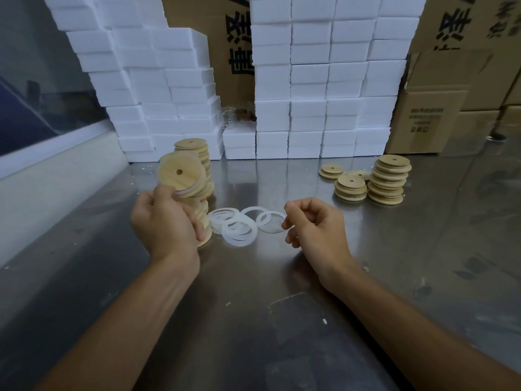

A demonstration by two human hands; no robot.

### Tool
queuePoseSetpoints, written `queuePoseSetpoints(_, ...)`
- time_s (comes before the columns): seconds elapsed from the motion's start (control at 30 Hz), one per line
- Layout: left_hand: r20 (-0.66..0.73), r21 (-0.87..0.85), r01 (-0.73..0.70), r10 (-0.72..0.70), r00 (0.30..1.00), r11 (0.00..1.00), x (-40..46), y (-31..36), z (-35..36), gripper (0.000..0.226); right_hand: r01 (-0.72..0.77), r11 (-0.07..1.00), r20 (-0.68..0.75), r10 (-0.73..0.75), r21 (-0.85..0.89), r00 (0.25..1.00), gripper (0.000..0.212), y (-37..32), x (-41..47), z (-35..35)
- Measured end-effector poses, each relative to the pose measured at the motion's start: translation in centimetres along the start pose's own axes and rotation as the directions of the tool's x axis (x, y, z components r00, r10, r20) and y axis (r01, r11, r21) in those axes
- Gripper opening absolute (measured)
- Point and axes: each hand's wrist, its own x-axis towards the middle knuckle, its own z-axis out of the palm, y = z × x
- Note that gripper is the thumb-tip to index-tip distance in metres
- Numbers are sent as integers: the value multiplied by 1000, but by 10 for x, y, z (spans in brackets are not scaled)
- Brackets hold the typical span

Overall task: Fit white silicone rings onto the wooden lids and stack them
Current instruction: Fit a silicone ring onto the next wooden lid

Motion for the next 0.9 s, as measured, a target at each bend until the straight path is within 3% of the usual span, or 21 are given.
queuePoseSetpoints(0.17, -60, 68, 73, -69, 996, 995, -2, -8, 5, 16, 4, 1000, 3, -4, 6, 1000, 15, 0, 1, 1)
queuePoseSetpoints(0.3, -64, 94, 133, -128, 990, 987, -6, -13, 9, 29, 7, 1000, 0, -7, 5, 1000, 16, 1, 0, 1)
queuePoseSetpoints(0.9, -91, 263, 184, -166, 982, 947, -12, -21, 10, 33, 16, 1000, 7, -16, -5, 1000, 16, 5, 2, -1)
